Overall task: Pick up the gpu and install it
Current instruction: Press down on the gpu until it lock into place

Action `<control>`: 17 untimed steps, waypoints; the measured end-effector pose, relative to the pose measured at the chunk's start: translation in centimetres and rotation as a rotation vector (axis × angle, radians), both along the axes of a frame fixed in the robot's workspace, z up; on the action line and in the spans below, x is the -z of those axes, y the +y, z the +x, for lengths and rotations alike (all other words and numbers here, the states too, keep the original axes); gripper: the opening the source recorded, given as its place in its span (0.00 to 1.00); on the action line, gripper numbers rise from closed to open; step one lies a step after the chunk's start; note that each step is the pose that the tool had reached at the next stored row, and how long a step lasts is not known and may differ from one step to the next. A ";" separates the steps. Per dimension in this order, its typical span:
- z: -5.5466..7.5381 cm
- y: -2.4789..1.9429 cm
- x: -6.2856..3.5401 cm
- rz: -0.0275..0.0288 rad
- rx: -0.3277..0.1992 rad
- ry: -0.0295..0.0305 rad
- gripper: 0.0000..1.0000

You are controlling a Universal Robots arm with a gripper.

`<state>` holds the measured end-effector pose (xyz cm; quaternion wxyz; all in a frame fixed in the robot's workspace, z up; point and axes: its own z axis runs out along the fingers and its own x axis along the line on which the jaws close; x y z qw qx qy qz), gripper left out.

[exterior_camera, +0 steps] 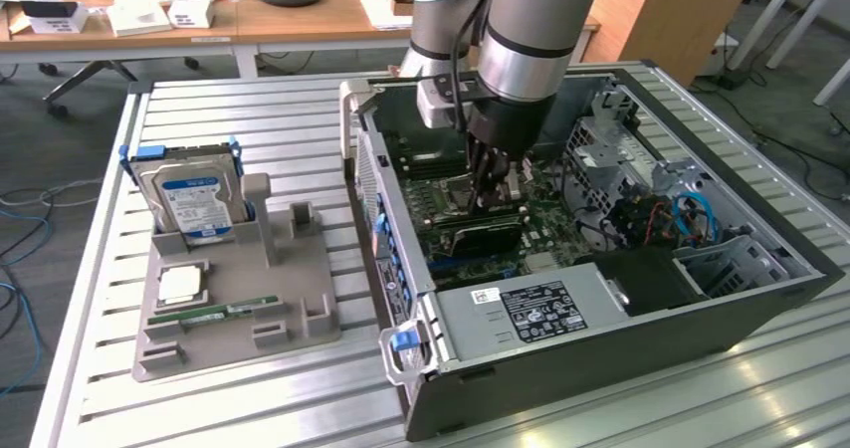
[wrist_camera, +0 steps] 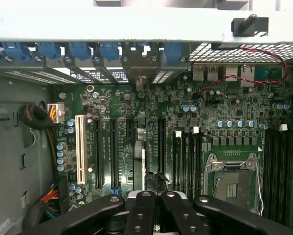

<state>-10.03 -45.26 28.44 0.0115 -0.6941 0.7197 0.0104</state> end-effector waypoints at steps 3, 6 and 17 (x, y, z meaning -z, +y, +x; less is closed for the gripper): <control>0.0 0.01 0.01 0.0002 0.000 -0.0001 0.11; -0.1 0.06 0.01 0.0002 0.000 -0.0001 0.11; -0.1 -0.13 0.01 0.0001 0.000 0.0000 0.11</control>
